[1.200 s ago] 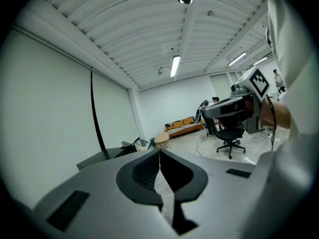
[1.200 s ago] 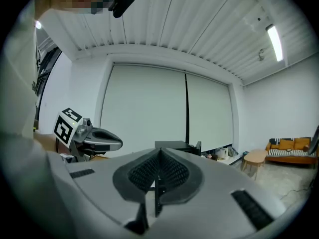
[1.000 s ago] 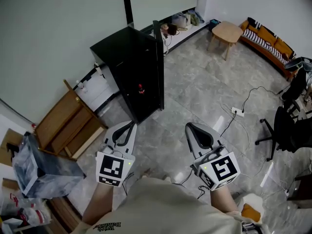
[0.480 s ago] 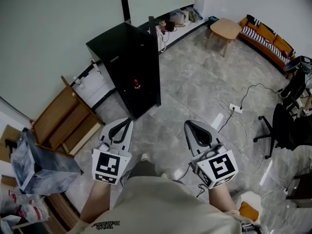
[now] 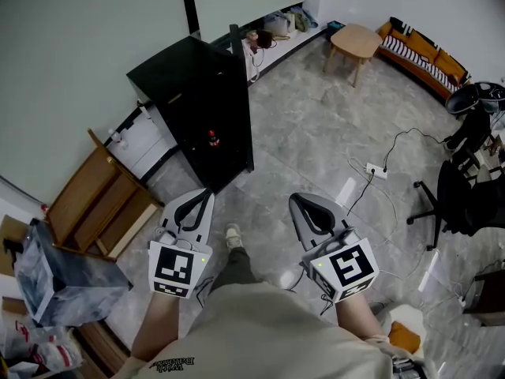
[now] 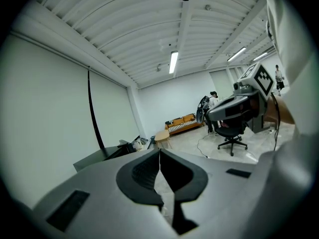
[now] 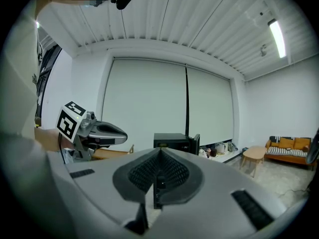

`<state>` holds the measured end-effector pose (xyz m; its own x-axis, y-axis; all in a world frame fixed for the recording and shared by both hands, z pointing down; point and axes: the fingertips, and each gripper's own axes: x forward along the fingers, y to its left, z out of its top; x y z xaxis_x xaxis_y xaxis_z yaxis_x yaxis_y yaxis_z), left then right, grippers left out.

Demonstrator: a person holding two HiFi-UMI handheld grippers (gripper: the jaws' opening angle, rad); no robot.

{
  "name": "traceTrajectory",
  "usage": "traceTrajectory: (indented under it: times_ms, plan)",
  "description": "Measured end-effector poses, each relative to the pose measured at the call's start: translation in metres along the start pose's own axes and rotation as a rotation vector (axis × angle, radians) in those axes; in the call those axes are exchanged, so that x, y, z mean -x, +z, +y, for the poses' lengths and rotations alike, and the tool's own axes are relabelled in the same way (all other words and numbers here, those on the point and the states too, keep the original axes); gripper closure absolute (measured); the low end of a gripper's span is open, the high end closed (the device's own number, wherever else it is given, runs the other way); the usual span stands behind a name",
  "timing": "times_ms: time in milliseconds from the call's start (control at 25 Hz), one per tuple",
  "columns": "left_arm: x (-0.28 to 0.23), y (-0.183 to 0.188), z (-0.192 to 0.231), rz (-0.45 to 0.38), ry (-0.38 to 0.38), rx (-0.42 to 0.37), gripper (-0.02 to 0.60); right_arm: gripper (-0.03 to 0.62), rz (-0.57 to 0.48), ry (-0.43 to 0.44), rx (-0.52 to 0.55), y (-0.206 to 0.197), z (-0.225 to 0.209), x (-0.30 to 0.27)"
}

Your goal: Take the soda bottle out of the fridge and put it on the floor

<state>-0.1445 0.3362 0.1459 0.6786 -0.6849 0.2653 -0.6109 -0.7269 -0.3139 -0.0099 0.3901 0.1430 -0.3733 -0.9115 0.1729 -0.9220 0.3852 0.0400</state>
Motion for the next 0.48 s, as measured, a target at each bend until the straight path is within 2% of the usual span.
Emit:
traceTrajectory:
  times_ms: [480]
  plan:
    - [-0.07, -0.028, 0.062, 0.026, -0.021, 0.022, 0.574, 0.597, 0.055, 0.018, 0.014, -0.007, -0.03, -0.094]
